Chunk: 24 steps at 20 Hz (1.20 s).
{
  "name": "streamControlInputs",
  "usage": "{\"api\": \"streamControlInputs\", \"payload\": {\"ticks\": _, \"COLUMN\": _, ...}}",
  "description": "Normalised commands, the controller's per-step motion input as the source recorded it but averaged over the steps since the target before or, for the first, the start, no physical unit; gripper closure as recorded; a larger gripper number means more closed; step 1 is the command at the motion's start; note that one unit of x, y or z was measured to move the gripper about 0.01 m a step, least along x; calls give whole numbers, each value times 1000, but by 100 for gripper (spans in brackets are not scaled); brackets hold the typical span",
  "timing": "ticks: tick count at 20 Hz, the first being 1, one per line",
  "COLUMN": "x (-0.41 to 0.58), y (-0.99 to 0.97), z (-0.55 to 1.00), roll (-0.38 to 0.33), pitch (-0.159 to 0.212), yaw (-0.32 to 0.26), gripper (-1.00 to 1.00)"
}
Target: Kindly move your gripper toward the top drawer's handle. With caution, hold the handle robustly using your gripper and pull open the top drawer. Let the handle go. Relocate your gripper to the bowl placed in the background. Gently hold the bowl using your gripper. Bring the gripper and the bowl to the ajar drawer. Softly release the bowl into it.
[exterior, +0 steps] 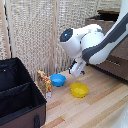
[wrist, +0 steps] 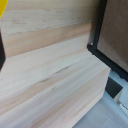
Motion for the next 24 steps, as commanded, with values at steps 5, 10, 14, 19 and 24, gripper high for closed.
{"api": "streamControlInputs", "payload": {"ticks": 5, "x": 517, "y": 57, "z": 258, "roll": 147, "pitch": 68, "yaw": -207, "gripper": -100}}
{"api": "streamControlInputs", "payload": {"ticks": 10, "x": 537, "y": 58, "z": 222, "roll": 170, "pitch": 81, "yaw": -202, "gripper": -100}}
{"api": "streamControlInputs", "payload": {"ticks": 14, "x": 539, "y": 66, "z": 179, "roll": 203, "pitch": 95, "yaw": -200, "gripper": -100}}
{"api": "streamControlInputs", "payload": {"ticks": 19, "x": 530, "y": 76, "z": 156, "roll": 217, "pitch": 99, "yaw": -201, "gripper": -100}}
{"api": "streamControlInputs", "payload": {"ticks": 24, "x": 529, "y": 80, "z": 149, "roll": 220, "pitch": 99, "yaw": -201, "gripper": -100}}
